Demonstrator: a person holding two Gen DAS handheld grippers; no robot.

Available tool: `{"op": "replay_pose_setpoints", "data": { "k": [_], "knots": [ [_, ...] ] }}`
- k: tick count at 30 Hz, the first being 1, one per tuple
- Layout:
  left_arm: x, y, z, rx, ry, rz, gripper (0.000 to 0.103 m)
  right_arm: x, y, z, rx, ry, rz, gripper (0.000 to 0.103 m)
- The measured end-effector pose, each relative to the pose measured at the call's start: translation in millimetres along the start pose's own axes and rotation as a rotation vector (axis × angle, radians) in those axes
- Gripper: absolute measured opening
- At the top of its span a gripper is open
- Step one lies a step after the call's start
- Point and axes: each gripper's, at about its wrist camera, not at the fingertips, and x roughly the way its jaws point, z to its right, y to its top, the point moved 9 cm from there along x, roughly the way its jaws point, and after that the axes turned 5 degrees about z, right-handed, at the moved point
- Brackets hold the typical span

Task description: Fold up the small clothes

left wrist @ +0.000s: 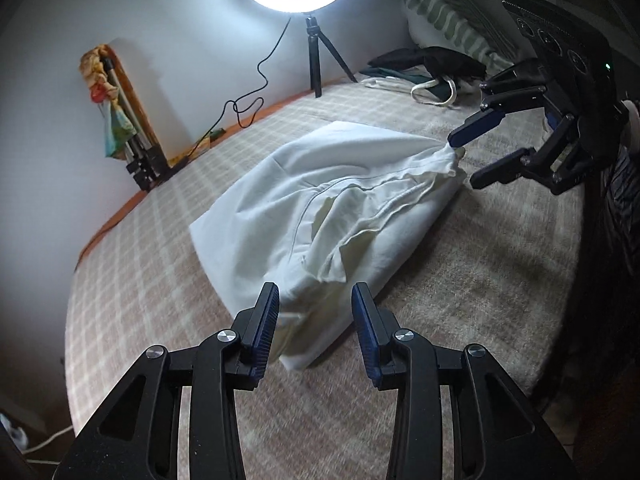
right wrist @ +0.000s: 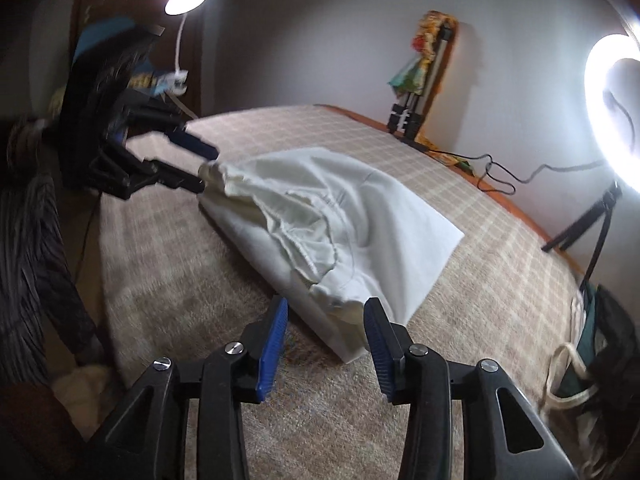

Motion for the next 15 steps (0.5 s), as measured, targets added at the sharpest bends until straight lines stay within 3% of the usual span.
{"op": "replay_pose_setpoints", "data": {
  "k": [5,15],
  "knots": [
    [10.2,-0.4,0.5,0.029,0.014,-0.019,0.036,11.1,-1.6,-2.3,-0.058,-0.047,-0.018,0.04],
    [1.8,-3.2,9.0,0.01,-0.037,-0.006,0.037,4.8,-6.2,-5.0,-0.079,-0.016,-0.007,0.043]
  ]
}}
